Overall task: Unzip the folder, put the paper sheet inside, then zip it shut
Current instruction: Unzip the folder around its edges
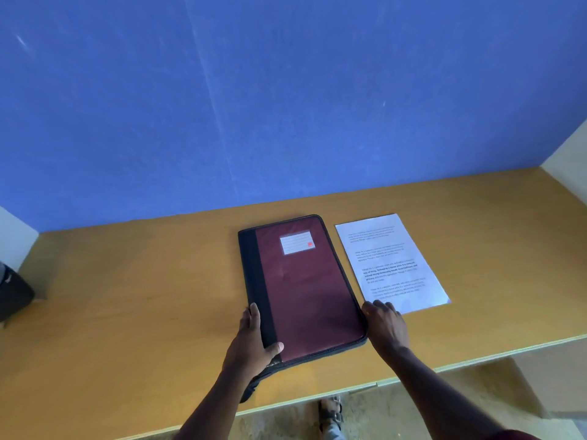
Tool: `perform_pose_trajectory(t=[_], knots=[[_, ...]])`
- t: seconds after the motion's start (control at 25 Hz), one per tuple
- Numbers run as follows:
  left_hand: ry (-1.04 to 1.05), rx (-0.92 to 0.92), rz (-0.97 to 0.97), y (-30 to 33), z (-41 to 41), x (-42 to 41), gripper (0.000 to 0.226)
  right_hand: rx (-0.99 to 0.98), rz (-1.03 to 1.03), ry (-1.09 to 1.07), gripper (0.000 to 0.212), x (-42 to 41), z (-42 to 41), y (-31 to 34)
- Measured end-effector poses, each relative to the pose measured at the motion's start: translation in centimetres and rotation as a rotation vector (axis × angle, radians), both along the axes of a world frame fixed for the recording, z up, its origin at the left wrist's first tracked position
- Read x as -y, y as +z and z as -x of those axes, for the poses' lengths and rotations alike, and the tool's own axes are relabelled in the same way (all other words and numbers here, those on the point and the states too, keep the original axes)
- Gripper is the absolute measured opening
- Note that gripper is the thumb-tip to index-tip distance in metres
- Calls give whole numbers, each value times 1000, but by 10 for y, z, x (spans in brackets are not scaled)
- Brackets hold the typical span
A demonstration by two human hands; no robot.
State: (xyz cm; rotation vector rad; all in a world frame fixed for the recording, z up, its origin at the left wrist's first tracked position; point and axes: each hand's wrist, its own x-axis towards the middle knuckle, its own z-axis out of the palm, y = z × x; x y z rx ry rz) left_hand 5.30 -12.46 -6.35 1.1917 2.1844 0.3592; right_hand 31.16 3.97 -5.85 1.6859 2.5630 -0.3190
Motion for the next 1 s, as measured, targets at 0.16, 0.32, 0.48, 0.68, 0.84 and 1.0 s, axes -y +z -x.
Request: perform_pose_trajectory(t=[0.16, 0.32, 0.48, 0.68, 0.84, 1.0], knots=[[-35, -6, 16, 1, 1, 5, 118, -10, -9, -72, 20, 18, -6, -1], [-54, -7, 25, -2, 1, 10, 118, 9, 25, -145, 23, 33, -8, -2], [-46, 0, 24, -2, 0, 10, 117, 11, 41, -203, 21, 45, -10, -3], [-26, 11, 16, -1, -5, 16, 111, -89, 68, -275, 21, 64, -7, 1], [-29, 29, 24, 0, -11, 27, 106, -150, 102, -308, 17, 81, -2, 0], [-9, 28, 36, 7, -13, 36, 98, -167, 102, -298, 16, 95, 7, 3]])
